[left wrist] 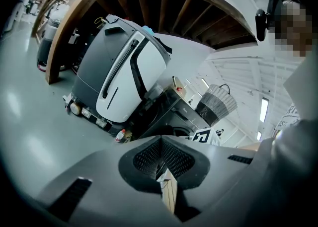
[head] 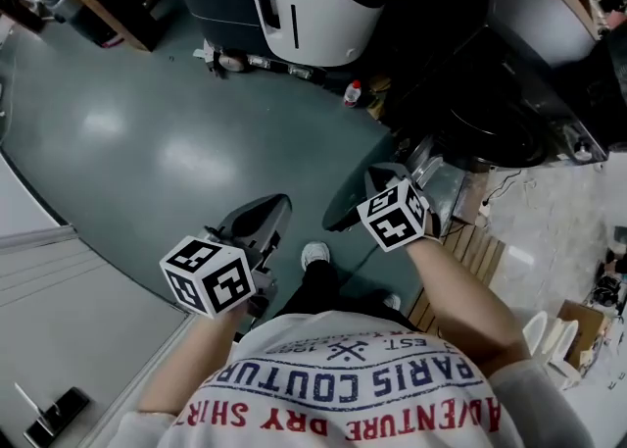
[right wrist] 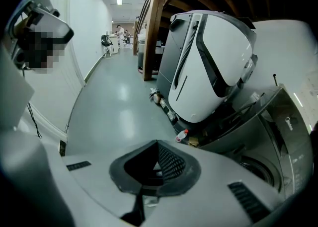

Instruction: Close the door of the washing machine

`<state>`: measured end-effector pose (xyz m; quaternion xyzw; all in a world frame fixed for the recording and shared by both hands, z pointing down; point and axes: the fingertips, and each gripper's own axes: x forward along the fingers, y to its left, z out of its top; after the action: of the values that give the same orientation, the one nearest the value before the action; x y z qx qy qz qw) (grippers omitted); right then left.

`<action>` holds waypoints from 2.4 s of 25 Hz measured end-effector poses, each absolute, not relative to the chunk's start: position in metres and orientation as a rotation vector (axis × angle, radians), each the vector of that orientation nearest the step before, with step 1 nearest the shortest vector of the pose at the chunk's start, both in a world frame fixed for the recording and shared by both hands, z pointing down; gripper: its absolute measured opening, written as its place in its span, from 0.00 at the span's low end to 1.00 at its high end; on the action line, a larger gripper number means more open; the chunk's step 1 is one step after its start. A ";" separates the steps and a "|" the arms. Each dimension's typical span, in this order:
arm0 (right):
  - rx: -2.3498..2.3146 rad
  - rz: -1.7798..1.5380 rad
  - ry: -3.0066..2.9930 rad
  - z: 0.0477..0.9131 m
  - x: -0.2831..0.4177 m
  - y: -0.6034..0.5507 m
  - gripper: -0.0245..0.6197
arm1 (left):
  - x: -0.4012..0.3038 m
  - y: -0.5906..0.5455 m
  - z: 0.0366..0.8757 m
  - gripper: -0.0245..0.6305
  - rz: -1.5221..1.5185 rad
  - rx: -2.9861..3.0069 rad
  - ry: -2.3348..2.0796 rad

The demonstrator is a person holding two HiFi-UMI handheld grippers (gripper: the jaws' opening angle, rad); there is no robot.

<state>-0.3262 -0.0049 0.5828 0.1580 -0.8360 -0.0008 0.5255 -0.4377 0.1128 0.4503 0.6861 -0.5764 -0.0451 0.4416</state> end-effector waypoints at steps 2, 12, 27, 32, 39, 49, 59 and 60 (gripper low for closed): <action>0.393 0.015 -2.006 0.582 -0.317 -0.004 0.07 | -0.430 0.110 0.451 0.07 -0.107 1.713 -1.414; 0.519 0.155 -2.006 0.582 -0.256 0.003 0.07 | -0.382 0.090 0.464 0.07 -0.041 1.780 -1.286; 0.562 0.260 -2.041 0.583 -0.159 0.007 0.07 | -0.294 0.070 0.452 0.07 0.042 1.829 -1.229; 0.596 0.312 -2.053 0.582 -0.124 -0.003 0.07 | -0.258 0.059 0.447 0.07 0.057 1.838 -1.222; 0.652 0.368 -2.066 0.582 -0.078 -0.023 0.07 | -0.206 0.045 0.442 0.07 0.109 1.857 -1.205; 0.711 0.441 -2.071 0.588 -0.019 -0.047 0.07 | -0.154 0.031 0.434 0.07 0.168 1.867 -1.209; 0.735 0.478 -2.101 0.595 0.024 -0.075 0.07 | -0.107 0.005 0.444 0.07 0.242 1.858 -1.188; 0.735 0.477 -2.103 0.596 0.028 -0.078 0.07 | -0.102 0.001 0.445 0.07 0.252 1.857 -1.187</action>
<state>0.0278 -0.0782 0.5957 0.2928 -0.8385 0.1903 0.4183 -0.1025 0.0012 0.4451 0.7496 -0.4790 0.1015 0.4453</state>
